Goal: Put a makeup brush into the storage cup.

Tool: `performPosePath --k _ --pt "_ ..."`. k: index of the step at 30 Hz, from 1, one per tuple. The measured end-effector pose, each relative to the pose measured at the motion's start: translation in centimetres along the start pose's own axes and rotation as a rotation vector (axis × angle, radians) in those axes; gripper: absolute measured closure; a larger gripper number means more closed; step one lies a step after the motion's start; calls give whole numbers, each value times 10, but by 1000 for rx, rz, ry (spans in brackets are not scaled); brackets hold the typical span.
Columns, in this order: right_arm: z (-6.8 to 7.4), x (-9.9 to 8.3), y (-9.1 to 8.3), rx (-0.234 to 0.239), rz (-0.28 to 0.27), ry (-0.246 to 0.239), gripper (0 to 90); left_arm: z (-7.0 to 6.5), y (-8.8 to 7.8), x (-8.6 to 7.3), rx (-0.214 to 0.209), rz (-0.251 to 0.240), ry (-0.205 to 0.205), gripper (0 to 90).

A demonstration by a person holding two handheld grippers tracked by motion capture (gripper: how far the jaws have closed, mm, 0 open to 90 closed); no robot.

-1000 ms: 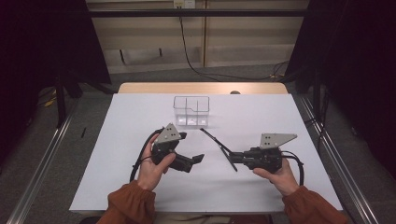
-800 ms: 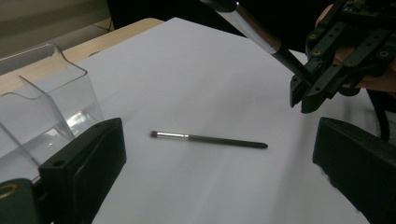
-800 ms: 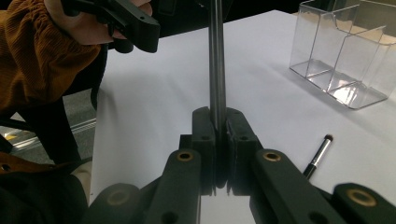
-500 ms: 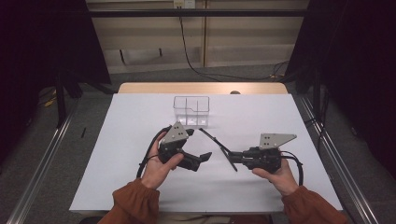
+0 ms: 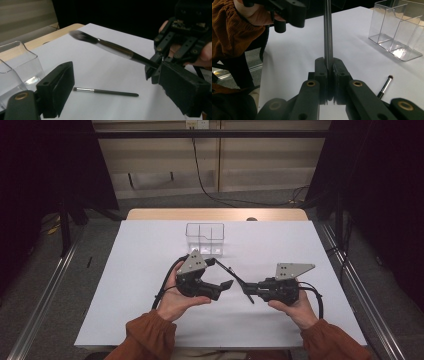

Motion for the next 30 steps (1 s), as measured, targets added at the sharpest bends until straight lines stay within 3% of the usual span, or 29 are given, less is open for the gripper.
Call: performPosePath --k 6,14,18,30 --pt "0 -1 1 -5 3 -4 843 -3 2 3 -21 -22 -34 238" --pt "1 -5 5 1 12 0 843 -3 2 5 -24 -55 -58 444" --pt "1 -5 6 1 10 6 843 -4 0 5 -49 -66 -84 564" --pt "2 -11 9 19 26 6 843 -6 -4 5 -113 -80 -134 651"
Point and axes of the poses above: each handheld gripper's, and its own axes: y roughly forward along the jaws, x roughly out of its top, z roughly to its left, the point moved 10 cm from there along y, roughly forward along the jaws, and after that the axes turned 2 degrees about -x, right-handed, at the moved point
